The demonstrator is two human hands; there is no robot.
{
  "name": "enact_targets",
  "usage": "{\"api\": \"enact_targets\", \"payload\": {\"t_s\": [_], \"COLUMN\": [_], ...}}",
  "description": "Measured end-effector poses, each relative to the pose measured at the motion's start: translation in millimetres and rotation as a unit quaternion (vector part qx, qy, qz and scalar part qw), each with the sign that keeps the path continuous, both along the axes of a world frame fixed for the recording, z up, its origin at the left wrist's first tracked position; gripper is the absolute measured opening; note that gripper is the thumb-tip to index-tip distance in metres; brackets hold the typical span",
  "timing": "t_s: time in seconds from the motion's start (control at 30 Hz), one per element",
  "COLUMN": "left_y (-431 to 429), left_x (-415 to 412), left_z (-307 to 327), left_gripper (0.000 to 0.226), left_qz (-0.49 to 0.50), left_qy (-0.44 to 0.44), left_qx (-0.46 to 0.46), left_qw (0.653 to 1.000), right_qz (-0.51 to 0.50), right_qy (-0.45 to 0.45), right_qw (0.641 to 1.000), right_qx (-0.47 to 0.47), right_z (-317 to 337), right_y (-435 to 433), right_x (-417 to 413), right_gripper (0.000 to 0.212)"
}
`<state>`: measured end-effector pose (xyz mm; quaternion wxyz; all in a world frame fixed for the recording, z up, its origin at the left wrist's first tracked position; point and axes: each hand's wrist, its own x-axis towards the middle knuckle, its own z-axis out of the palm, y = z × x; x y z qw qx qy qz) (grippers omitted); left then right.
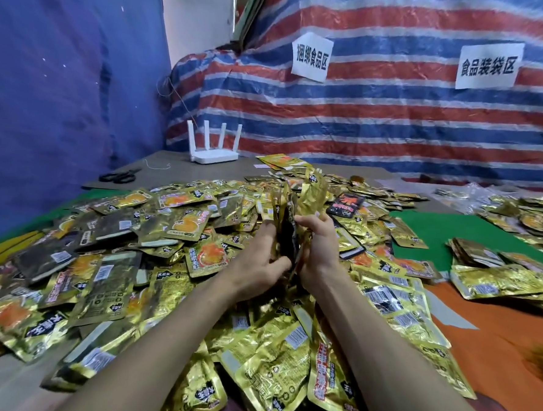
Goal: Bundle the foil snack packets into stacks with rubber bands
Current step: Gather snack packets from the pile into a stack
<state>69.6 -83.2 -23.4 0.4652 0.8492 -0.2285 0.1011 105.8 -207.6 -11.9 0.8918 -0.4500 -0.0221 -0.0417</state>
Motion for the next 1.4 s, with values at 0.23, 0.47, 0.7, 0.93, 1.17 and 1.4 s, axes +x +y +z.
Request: {"api": "enact_targets", "payload": {"t_s": [0.23, 0.47, 0.7, 0.93, 1.17, 1.4], "left_y": [-2.5, -2.2, -0.6, 8.7, 4.2, -1.8], "left_x": [-0.2, 12.3, 11.1, 10.3, 7.9, 3.6], "left_z": [1.7, 1.4, -4.3, -4.7, -3.8, -3.4], "left_gripper": [0.039, 0.071, 0.068, 0.084, 0.054, 0.074], "left_qz": [-0.048, -0.016, -0.04, -0.12, -0.08, -0.011], "left_qy": [0.133, 0.124, 0.039, 0.115, 0.005, -0.096], "left_qx": [-0.23, -0.252, -0.277, -0.205, -0.143, -0.251], "left_qw": [0.963, 0.96, 0.959, 0.965, 0.986, 0.963], "right_qz": [-0.063, -0.043, -0.042, 0.008, 0.012, 0.065], "right_qy": [-0.03, -0.116, -0.14, -0.153, -0.178, -0.248], "right_qw": [0.998, 0.99, 0.984, 0.978, 0.952, 0.908], "right_qx": [-0.008, -0.066, -0.1, -0.139, -0.25, -0.33], "right_z": [-2.4, 1.5, 6.8, 1.3, 12.7, 14.4], "right_y": [3.6, 12.6, 14.0, 16.1, 18.5, 6.3], "right_x": [-2.8, -16.4, -22.8, -23.0, -30.1, -37.6], "right_gripper": [0.055, 0.046, 0.065, 0.055, 0.061, 0.105]}}
